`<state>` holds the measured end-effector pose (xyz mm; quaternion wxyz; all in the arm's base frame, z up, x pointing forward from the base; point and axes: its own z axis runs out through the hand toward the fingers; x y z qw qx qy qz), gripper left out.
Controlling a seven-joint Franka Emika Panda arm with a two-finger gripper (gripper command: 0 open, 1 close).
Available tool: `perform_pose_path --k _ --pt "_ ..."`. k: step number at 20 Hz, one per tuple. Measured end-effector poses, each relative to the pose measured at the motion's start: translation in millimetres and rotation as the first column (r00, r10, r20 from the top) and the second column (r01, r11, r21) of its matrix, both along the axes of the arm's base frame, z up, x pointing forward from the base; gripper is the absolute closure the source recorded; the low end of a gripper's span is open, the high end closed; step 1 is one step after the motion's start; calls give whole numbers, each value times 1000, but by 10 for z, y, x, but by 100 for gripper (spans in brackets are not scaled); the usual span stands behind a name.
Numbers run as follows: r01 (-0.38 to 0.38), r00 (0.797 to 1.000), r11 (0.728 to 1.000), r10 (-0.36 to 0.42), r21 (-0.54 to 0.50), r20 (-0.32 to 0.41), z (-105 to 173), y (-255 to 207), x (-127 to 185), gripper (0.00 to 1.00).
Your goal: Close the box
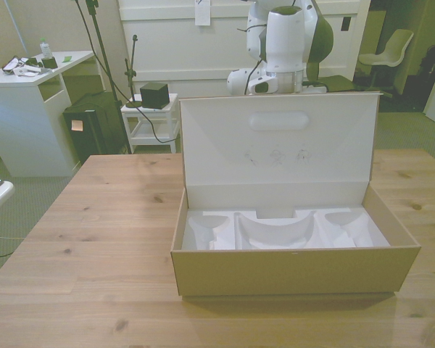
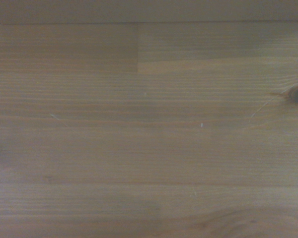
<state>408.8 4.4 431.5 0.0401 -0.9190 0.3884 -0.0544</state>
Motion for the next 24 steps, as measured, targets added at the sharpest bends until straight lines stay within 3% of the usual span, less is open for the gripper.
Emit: perform_pose_path --k 4,15,21,24 --pt "12 1000 1000 -12 -4 4 50 3 16 0" --pt "77 989 996 -81 35 128 865 -415 -108 0" --pt "132 967 990 -138 42 213 1265 -728 106 0" --pt "165 936 985 -171 44 309 1387 -918 340 0"
